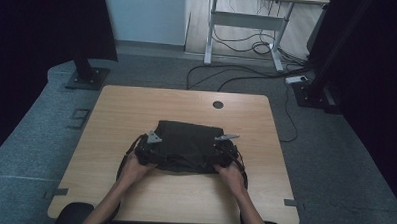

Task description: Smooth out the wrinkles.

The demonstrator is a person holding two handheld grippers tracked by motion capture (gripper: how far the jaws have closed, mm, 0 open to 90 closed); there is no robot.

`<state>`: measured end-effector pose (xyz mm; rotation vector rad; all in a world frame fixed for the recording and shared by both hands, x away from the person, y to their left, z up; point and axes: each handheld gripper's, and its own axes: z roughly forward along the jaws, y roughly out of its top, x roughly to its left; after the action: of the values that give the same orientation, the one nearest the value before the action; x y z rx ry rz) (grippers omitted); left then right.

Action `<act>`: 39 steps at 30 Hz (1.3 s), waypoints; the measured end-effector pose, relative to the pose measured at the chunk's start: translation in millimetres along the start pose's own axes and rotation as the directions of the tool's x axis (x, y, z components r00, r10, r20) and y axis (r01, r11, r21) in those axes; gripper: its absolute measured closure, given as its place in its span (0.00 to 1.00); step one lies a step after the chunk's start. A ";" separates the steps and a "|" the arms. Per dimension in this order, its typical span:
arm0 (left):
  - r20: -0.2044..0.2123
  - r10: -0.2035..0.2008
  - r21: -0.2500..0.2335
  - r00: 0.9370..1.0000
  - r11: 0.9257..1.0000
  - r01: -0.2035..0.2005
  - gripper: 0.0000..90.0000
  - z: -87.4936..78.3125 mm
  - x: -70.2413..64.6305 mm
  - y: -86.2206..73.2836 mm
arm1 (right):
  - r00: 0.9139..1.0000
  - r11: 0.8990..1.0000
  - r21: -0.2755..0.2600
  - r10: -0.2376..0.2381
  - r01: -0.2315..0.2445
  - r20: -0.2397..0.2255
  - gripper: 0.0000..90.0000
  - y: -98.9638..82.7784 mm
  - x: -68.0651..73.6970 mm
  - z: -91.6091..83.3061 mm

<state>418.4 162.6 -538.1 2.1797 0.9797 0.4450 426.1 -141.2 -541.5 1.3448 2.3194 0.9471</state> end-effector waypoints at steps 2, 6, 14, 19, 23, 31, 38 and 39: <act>-0.013 -0.010 0.002 1.000 1.000 0.010 0.18 6.1 6.4 5.8 | 1.000 1.000 -0.003 0.000 0.000 0.006 0.16 6.9 -4.0 5.9; -0.028 -0.025 0.007 0.999 1.000 0.025 0.18 15.6 16.2 15.0 | 1.000 1.000 -0.013 0.004 -0.004 0.005 0.16 21.2 -15.1 18.9; -0.025 -0.032 -0.018 0.999 0.999 0.031 0.18 16.2 17.8 12.7 | 1.000 1.000 -0.025 0.004 -0.004 -0.013 0.16 24.1 -20.2 22.3; 0.001 -0.037 -0.014 0.999 0.999 0.037 0.17 14.4 20.5 13.9 | 1.000 0.999 -0.037 0.001 -0.002 -0.019 0.16 23.3 -19.8 20.0; 0.012 -0.046 -0.004 0.999 0.999 0.046 0.17 7.2 21.2 18.8 | 0.999 0.999 -0.044 -0.034 0.032 -0.035 0.20 28.9 -14.6 10.1; 0.004 -0.007 -0.027 1.000 1.000 0.007 0.13 -25.2 13.9 23.0 | 0.991 0.991 -0.070 -0.115 0.110 -0.070 0.19 37.1 3.1 -18.0; 0.030 -0.009 -0.063 1.000 0.998 0.011 0.11 -58.5 14.2 18.6 | 0.983 0.985 -0.079 -0.161 0.154 -0.086 0.16 36.8 16.0 -44.3; 0.030 -0.009 -0.067 1.000 0.998 0.011 0.11 -62.8 14.3 17.2 | 0.982 0.984 -0.083 -0.165 0.158 -0.086 0.16 36.0 17.1 -48.3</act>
<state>402.0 193.8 -481.5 2.1147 0.9454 0.4334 414.4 -133.1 -480.5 1.0851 2.3920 1.0545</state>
